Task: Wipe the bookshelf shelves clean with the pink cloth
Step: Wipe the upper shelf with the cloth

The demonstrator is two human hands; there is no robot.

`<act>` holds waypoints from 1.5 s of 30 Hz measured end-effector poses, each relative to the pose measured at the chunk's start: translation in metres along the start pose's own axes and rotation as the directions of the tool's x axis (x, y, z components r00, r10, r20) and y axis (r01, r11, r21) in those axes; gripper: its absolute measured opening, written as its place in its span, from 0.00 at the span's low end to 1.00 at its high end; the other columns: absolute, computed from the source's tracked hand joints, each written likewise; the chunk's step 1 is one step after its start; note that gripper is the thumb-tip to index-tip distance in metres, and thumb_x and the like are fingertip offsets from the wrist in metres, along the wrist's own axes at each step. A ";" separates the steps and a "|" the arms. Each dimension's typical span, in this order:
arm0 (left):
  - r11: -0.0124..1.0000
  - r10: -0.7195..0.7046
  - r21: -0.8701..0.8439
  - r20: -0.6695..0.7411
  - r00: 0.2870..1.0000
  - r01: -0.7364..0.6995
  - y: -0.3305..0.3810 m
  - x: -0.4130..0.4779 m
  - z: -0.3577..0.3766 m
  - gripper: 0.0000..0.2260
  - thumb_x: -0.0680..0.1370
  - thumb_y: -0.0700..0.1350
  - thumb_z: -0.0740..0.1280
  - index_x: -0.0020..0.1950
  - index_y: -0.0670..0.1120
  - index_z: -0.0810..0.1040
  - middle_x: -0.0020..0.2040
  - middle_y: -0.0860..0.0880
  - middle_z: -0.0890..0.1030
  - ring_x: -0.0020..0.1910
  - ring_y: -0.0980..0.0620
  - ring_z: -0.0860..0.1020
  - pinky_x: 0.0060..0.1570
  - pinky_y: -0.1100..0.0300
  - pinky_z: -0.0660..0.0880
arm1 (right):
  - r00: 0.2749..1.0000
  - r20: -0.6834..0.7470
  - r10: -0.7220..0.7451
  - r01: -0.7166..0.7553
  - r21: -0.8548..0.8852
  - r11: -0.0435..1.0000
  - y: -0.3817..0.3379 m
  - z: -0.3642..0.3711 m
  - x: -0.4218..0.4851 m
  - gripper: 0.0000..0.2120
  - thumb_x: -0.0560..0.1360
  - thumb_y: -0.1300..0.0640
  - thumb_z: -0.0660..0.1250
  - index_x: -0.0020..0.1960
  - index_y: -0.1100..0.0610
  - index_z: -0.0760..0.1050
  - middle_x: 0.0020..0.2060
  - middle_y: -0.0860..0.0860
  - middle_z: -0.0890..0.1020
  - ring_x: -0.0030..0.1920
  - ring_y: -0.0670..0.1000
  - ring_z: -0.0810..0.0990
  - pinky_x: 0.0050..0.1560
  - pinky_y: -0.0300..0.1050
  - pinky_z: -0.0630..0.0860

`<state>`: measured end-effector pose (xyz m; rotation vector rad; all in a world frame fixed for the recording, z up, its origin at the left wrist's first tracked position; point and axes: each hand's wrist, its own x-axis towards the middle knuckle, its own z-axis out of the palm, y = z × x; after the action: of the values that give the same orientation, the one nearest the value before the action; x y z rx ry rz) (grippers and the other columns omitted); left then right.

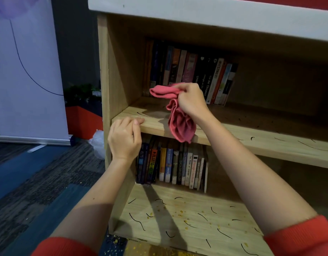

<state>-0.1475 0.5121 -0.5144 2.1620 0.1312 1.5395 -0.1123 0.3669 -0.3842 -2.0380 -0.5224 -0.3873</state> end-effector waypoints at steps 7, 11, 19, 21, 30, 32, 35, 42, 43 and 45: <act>0.988 -0.059 0.144 -0.021 0.998 0.061 0.006 0.024 0.008 0.23 0.78 0.48 0.53 0.31 0.43 0.79 0.27 0.48 0.77 0.30 0.46 0.75 0.29 0.61 0.65 | 0.944 0.330 -0.007 0.177 -0.488 0.854 0.003 0.013 -0.014 0.17 0.76 0.63 0.55 0.56 0.57 0.79 0.54 0.56 0.78 0.50 0.54 0.75 0.53 0.54 0.76; 0.990 -0.091 0.110 0.017 0.996 0.088 0.003 0.030 0.006 0.27 0.78 0.53 0.48 0.33 0.42 0.81 0.30 0.47 0.79 0.33 0.48 0.74 0.30 0.61 0.64 | 0.906 0.408 -0.118 0.368 -0.617 0.695 0.014 0.022 -0.027 0.20 0.79 0.50 0.52 0.57 0.59 0.78 0.59 0.55 0.69 0.59 0.57 0.65 0.59 0.54 0.65; 0.967 -0.217 0.154 0.094 0.972 0.202 0.005 0.052 0.001 0.19 0.80 0.52 0.53 0.42 0.46 0.79 0.37 0.52 0.77 0.40 0.51 0.75 0.39 0.58 0.65 | 0.809 0.536 -0.240 0.520 -0.464 0.718 0.023 0.014 -0.010 0.15 0.79 0.55 0.59 0.62 0.56 0.77 0.57 0.54 0.73 0.60 0.55 0.72 0.58 0.46 0.69; 0.970 -0.206 0.157 0.130 0.970 0.185 0.002 0.049 0.001 0.11 0.80 0.45 0.56 0.51 0.44 0.77 0.46 0.51 0.77 0.47 0.52 0.75 0.43 0.58 0.67 | 0.796 0.557 -0.238 0.525 -0.439 0.729 0.018 0.012 -0.005 0.15 0.77 0.59 0.60 0.61 0.58 0.78 0.57 0.54 0.74 0.60 0.55 0.74 0.58 0.45 0.70; 0.958 -0.137 0.283 0.288 0.948 0.052 -0.004 0.037 -0.001 0.13 0.77 0.39 0.55 0.54 0.40 0.78 0.53 0.43 0.79 0.54 0.44 0.73 0.54 0.56 0.65 | 0.846 0.511 -0.152 0.449 -0.528 0.721 0.012 0.040 0.016 0.12 0.75 0.62 0.61 0.56 0.60 0.79 0.56 0.55 0.78 0.58 0.57 0.76 0.57 0.53 0.75; 0.949 -0.143 0.314 0.356 0.924 0.026 -0.003 0.041 -0.001 0.14 0.79 0.40 0.55 0.60 0.40 0.76 0.58 0.43 0.77 0.58 0.44 0.72 0.58 0.57 0.63 | 0.842 0.519 -0.149 0.462 -0.549 0.696 0.013 0.043 0.015 0.12 0.76 0.60 0.61 0.57 0.59 0.78 0.57 0.55 0.76 0.59 0.58 0.75 0.58 0.52 0.73; 0.935 -0.207 0.355 0.517 0.831 0.013 0.001 0.052 -0.006 0.17 0.80 0.43 0.53 0.66 0.41 0.70 0.63 0.43 0.73 0.63 0.44 0.69 0.62 0.55 0.63 | 0.822 0.549 -0.153 0.483 -0.526 0.700 0.015 0.031 0.005 0.13 0.78 0.54 0.63 0.59 0.56 0.78 0.56 0.52 0.74 0.60 0.54 0.73 0.58 0.46 0.69; 0.906 -0.280 0.412 0.760 0.586 -0.102 0.005 0.077 -0.013 0.21 0.82 0.43 0.51 0.73 0.36 0.59 0.70 0.39 0.63 0.69 0.42 0.63 0.68 0.53 0.61 | 0.883 0.447 -0.143 0.405 -0.570 0.715 0.008 0.049 0.008 0.13 0.76 0.61 0.63 0.59 0.54 0.79 0.59 0.53 0.76 0.60 0.55 0.74 0.58 0.48 0.71; 0.904 -0.266 0.410 0.761 0.592 -0.122 0.004 0.074 -0.013 0.21 0.82 0.42 0.50 0.73 0.35 0.59 0.70 0.38 0.63 0.69 0.42 0.63 0.68 0.53 0.60 | 0.887 0.440 -0.142 0.401 -0.579 0.710 0.006 0.053 0.009 0.13 0.76 0.61 0.63 0.59 0.53 0.79 0.59 0.53 0.76 0.61 0.56 0.74 0.58 0.49 0.71; 0.907 -0.251 0.404 0.747 0.616 -0.120 0.003 0.071 -0.014 0.21 0.82 0.43 0.50 0.73 0.35 0.59 0.70 0.38 0.64 0.69 0.42 0.63 0.68 0.54 0.60 | 0.891 0.435 -0.129 0.386 -0.579 0.718 0.007 0.053 0.008 0.13 0.75 0.61 0.64 0.57 0.52 0.80 0.58 0.51 0.76 0.60 0.56 0.74 0.58 0.50 0.72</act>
<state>-0.1349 0.5384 -0.4481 2.9387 0.2578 0.3794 -0.0992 0.4116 -0.4114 -2.7598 -1.0348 -0.3945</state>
